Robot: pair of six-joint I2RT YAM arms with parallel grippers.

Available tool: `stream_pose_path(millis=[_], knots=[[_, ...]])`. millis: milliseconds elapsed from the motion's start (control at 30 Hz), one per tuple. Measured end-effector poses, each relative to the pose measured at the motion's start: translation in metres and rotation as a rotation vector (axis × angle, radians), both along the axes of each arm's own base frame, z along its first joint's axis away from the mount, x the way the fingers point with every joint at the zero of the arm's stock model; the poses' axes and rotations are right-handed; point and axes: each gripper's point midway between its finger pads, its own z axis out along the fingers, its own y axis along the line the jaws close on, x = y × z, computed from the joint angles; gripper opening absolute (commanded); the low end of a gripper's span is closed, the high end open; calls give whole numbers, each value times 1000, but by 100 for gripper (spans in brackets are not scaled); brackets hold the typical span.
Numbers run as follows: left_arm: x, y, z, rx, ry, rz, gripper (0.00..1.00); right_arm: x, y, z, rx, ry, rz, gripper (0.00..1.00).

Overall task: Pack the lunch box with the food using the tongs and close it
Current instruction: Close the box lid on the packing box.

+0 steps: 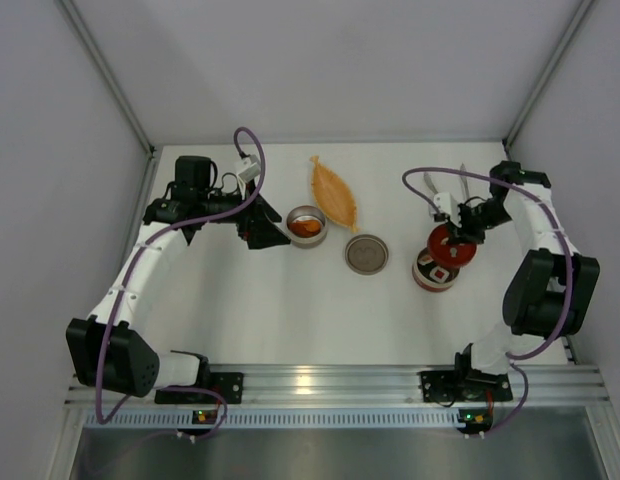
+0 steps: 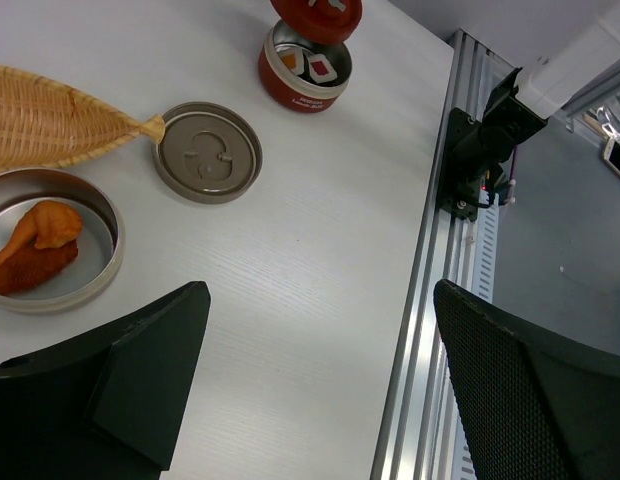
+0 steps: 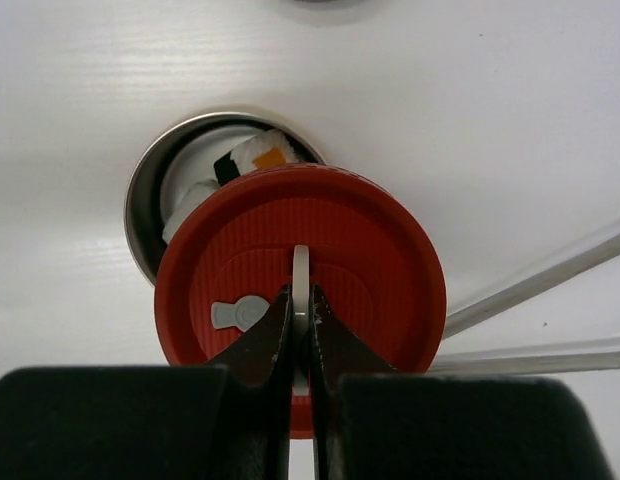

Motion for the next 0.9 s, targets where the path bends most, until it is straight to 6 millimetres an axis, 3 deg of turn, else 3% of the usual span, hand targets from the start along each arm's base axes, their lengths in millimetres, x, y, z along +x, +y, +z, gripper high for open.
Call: stream_pose_path(millis=[300,533,900], knots=[[1,0,0,-1,-4,0,98,-19,-10,-21,-89,-12,200,0],[2,0,-1,0,-1,0,98,-38,0,-37,-78,31,261,0],[3,-1,-3,1,5,0,98,-36,13,-37,-72,12,310,0]])
